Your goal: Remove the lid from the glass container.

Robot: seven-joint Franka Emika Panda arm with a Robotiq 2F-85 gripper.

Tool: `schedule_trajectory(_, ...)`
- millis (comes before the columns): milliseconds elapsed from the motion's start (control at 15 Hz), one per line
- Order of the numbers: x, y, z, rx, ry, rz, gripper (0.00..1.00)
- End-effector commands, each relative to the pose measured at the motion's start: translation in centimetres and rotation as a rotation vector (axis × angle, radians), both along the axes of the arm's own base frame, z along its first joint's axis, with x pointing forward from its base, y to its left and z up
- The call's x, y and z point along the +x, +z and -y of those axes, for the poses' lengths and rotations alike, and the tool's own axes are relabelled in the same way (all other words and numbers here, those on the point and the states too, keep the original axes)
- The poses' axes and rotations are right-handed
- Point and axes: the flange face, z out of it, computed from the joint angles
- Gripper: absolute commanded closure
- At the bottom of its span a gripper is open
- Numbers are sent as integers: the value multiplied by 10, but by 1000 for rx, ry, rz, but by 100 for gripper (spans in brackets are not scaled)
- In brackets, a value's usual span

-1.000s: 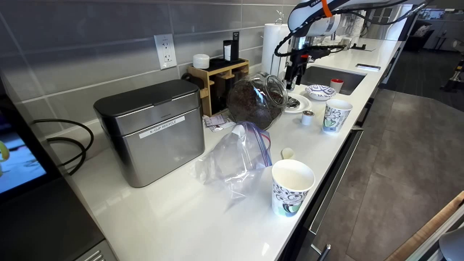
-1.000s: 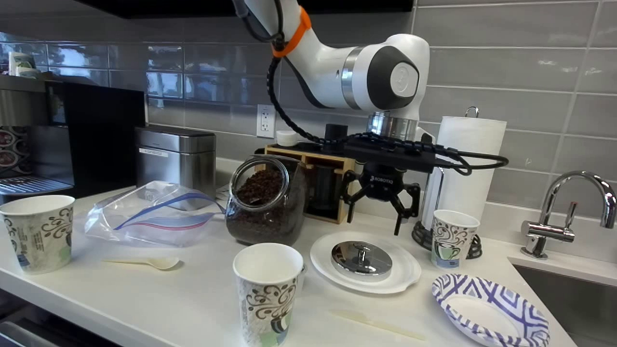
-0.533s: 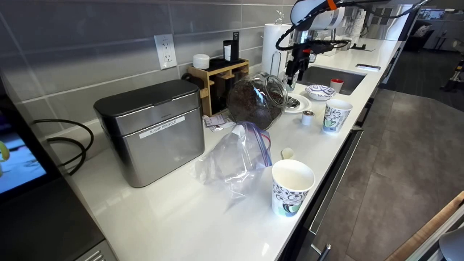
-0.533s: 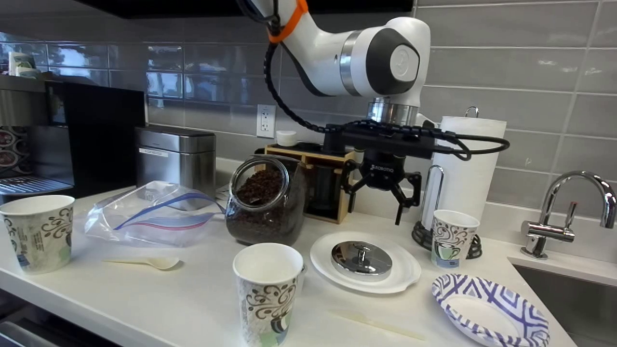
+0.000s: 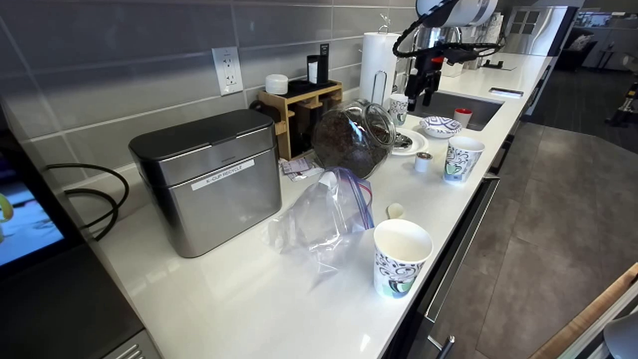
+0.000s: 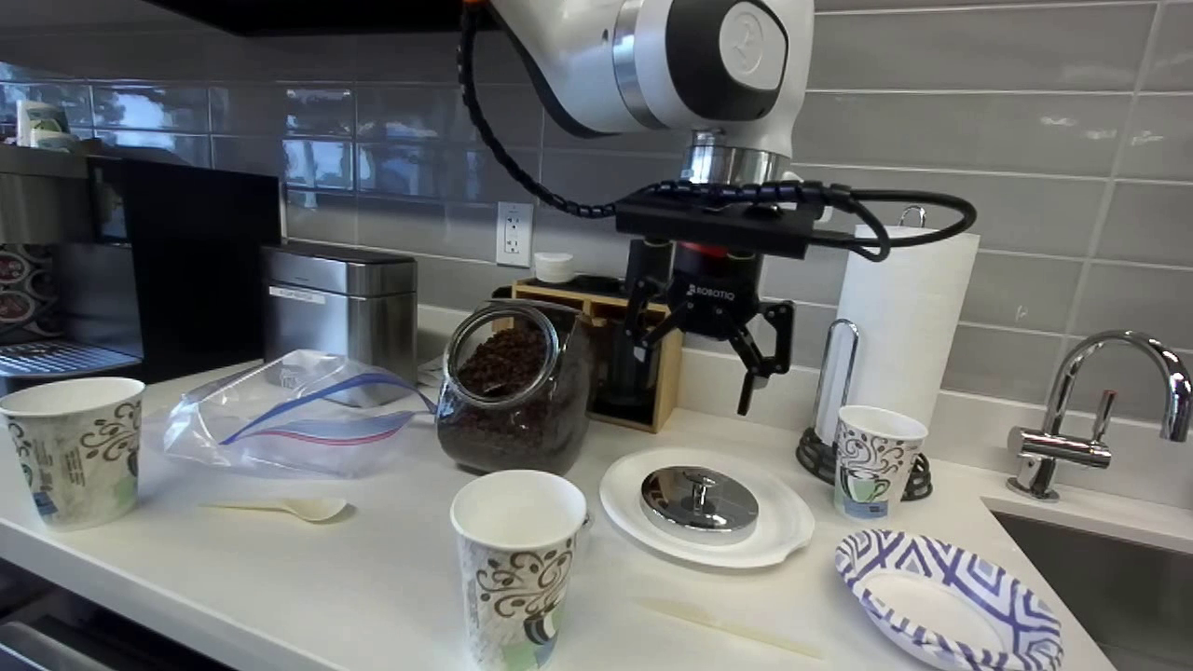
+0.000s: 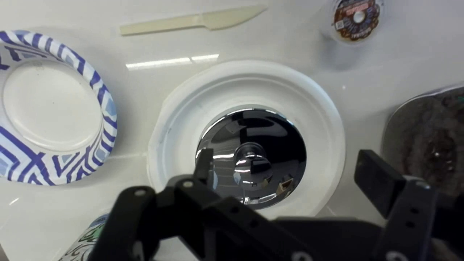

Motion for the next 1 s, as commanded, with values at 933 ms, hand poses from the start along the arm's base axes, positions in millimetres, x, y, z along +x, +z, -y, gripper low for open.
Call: schedule_trajectory(933, -98, 63, 22, -48, -74, 351, 0)
